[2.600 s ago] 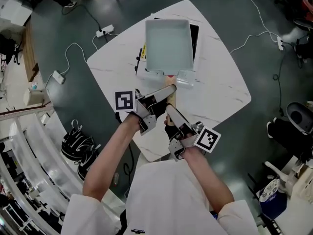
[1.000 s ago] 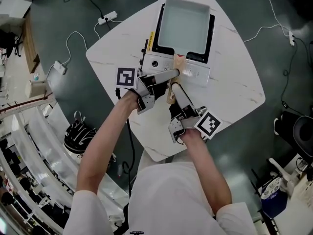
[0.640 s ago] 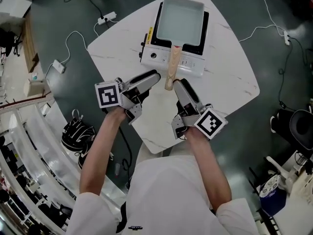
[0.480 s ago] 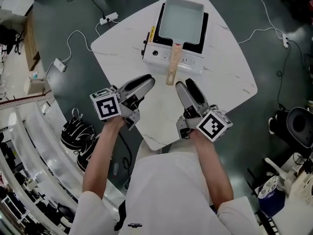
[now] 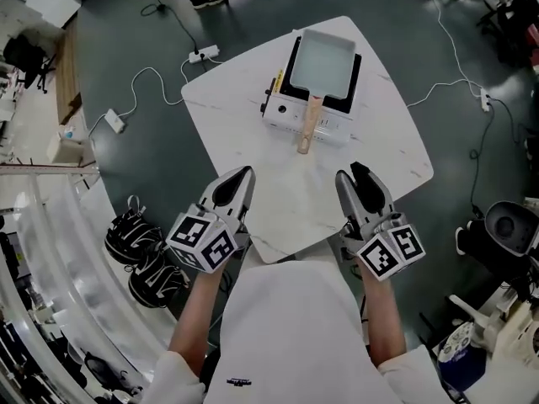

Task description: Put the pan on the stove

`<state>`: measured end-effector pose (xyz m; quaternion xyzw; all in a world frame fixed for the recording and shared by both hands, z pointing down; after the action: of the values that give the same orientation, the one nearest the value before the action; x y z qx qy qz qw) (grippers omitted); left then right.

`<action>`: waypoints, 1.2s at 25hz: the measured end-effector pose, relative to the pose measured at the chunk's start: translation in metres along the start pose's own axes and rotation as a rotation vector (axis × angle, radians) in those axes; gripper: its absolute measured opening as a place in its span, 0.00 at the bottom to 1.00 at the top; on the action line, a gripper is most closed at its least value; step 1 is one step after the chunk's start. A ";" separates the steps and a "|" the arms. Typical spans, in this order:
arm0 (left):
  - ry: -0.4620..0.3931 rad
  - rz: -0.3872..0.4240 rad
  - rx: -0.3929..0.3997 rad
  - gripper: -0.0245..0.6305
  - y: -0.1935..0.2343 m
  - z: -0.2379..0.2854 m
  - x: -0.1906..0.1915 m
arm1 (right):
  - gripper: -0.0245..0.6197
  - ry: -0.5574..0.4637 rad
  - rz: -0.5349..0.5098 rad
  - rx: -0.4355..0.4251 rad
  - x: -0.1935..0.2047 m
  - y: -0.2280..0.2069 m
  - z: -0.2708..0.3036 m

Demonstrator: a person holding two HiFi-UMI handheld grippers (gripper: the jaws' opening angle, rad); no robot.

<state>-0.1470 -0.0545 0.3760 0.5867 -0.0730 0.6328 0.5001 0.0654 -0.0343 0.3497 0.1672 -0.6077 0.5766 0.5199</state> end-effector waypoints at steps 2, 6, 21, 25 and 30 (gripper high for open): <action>-0.021 0.029 -0.020 0.04 -0.016 -0.011 -0.002 | 0.22 0.006 -0.091 -0.001 -0.009 0.013 -0.011; -0.034 0.094 -0.068 0.04 -0.041 -0.029 -0.003 | 0.09 0.032 -0.260 0.005 -0.017 0.034 -0.035; -0.077 0.203 -0.068 0.04 -0.095 -0.051 0.002 | 0.05 -0.001 -0.390 0.037 -0.031 0.046 -0.071; -0.074 0.205 -0.081 0.04 -0.096 -0.054 0.004 | 0.05 0.003 -0.364 0.024 -0.023 0.051 -0.071; -0.088 0.196 -0.091 0.04 -0.100 -0.055 0.001 | 0.05 0.017 -0.369 0.017 -0.022 0.052 -0.070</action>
<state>-0.1119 0.0317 0.3109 0.5806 -0.1804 0.6485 0.4580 0.0638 0.0326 0.2898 0.2755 -0.5572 0.4780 0.6206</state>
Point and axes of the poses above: the fingertips, and each gripper's own axes: z forward along the fingers, y to its left, x out of its underside, the point moved 3 cm from there along -z, backward along the fingers, and after that the axes turned 2 degrees about x, right-handed, at the moved point
